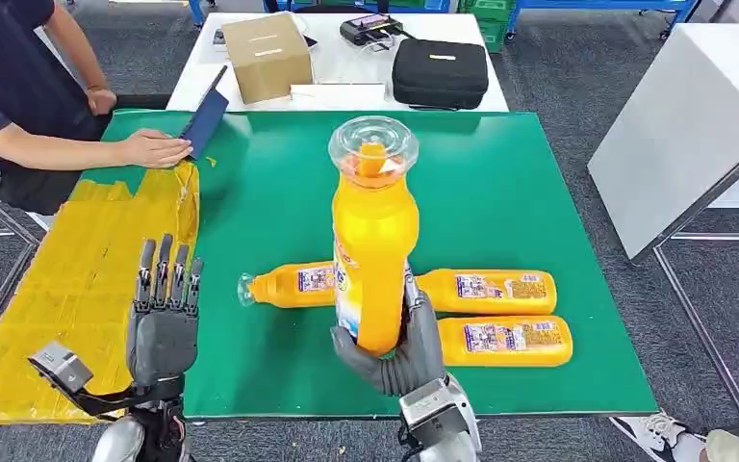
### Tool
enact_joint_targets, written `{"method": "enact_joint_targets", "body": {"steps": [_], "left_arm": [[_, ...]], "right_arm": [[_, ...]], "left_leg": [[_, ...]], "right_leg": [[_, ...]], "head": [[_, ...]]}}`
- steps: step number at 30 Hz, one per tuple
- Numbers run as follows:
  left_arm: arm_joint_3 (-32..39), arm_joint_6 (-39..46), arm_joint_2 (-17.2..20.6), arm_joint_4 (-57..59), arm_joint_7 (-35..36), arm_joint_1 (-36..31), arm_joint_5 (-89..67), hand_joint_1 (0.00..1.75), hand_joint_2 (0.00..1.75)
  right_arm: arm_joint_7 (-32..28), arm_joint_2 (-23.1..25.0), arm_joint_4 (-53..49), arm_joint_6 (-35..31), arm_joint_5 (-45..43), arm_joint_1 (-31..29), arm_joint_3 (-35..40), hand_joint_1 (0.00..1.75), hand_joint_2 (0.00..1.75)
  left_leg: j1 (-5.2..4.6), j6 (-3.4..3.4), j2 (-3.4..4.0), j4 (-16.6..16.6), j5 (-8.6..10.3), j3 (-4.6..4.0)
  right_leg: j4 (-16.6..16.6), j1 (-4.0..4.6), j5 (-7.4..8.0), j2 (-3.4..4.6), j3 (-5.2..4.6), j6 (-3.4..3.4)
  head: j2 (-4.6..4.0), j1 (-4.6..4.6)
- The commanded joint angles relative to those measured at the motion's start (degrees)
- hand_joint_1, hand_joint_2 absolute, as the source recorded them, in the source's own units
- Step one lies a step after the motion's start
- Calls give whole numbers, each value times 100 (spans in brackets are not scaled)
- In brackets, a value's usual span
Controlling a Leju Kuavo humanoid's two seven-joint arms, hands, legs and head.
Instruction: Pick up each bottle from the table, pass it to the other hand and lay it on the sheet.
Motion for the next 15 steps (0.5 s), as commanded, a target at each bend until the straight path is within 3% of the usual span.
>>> {"method": "enact_joint_targets", "body": {"steps": [1, 5, 6, 12, 15], "left_arm": [[-500, -245, 193, -111, -147, 110, -338, 0, 175], [-737, -309, 236, -271, -230, 200, -653, 0, 175], [-813, -301, 252, -306, -264, 195, -766, 0, 175], [-850, -287, 252, -307, -271, 167, -811, 0, 175], [-899, -342, 308, -273, -294, 108, -877, 0, 175]], "right_arm": [[448, -65, 686, 253, 290, -399, 109, 175, 175], [1083, -152, 1367, 594, 766, -752, 449, 175, 175], [1329, -165, 1745, 973, 637, -926, 569, 175, 175], [1336, -156, 2044, 957, 687, -1055, 643, 175, 175], [1621, -249, 2230, 1178, 891, -1201, 900, 175, 175]], "left_leg": [[6, -7, 3, -1, -13, 20], [8, -8, 16, -2, -13, 21], [7, -6, 13, -5, -8, 16], [4, -6, 1, -4, -4, 11], [6, -5, 5, -4, -4, 13]], "right_leg": [[-5, 3, -8, 31, 21, -8], [-8, 5, -3, 47, 22, -9], [-9, 5, 0, 35, 17, -7], [-4, 2, -3, 24, 13, -7], [-7, 3, -4, 33, 18, -7]], "head": [[0, 0], [0, 0], [0, 2], [0, 2], [0, 0]]}}
